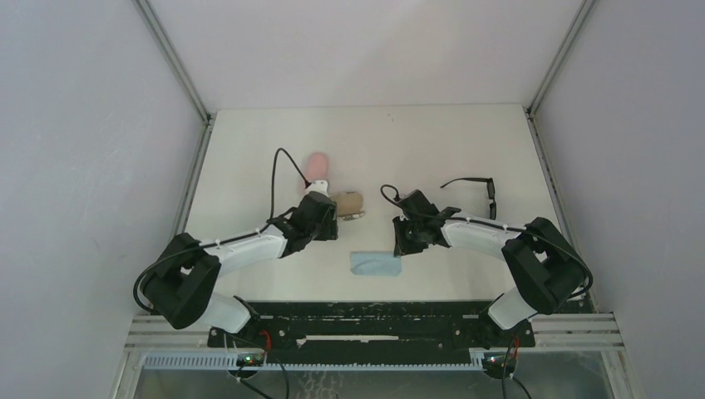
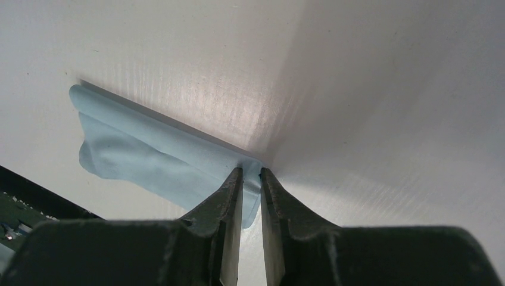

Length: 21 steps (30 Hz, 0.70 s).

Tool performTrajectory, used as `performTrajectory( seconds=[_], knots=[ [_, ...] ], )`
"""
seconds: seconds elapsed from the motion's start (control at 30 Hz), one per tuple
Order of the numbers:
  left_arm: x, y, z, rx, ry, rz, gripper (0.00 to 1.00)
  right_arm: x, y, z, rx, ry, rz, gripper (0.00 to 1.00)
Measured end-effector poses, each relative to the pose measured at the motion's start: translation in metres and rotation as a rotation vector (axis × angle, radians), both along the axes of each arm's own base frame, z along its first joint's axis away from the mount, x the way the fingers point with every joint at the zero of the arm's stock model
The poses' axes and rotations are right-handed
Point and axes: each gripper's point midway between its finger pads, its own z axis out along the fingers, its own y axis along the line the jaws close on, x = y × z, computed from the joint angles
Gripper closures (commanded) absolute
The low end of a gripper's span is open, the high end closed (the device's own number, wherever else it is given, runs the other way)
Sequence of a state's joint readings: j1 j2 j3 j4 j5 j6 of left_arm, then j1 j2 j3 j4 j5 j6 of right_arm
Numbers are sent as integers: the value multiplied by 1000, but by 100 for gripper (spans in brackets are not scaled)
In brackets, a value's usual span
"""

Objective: Organize the sunglasses
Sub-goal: Adjust the sunglasses case at the center of the board.

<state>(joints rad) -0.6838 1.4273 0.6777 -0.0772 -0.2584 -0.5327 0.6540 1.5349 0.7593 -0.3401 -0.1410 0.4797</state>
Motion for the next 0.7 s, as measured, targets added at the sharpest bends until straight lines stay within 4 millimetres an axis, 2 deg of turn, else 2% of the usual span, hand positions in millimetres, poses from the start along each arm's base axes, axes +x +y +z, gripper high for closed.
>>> performTrajectory(
  seconds=[0.2,0.33,0.53,0.7],
  knots=[
    [-2,-3,1,-8,4,-25,42,0,0,0,0,0,0,82],
    [-7,-14,11,-73,-11,-78,41,0,0,0,0,-1,0,82],
    [-25,-38,16,-149,-13,-181,41,1,-1,0,-6,-4,-3,98],
    [-44,-51,8,-178,18,-238,41,1,-2,-1,-10,-4,-5,100]
  ],
)
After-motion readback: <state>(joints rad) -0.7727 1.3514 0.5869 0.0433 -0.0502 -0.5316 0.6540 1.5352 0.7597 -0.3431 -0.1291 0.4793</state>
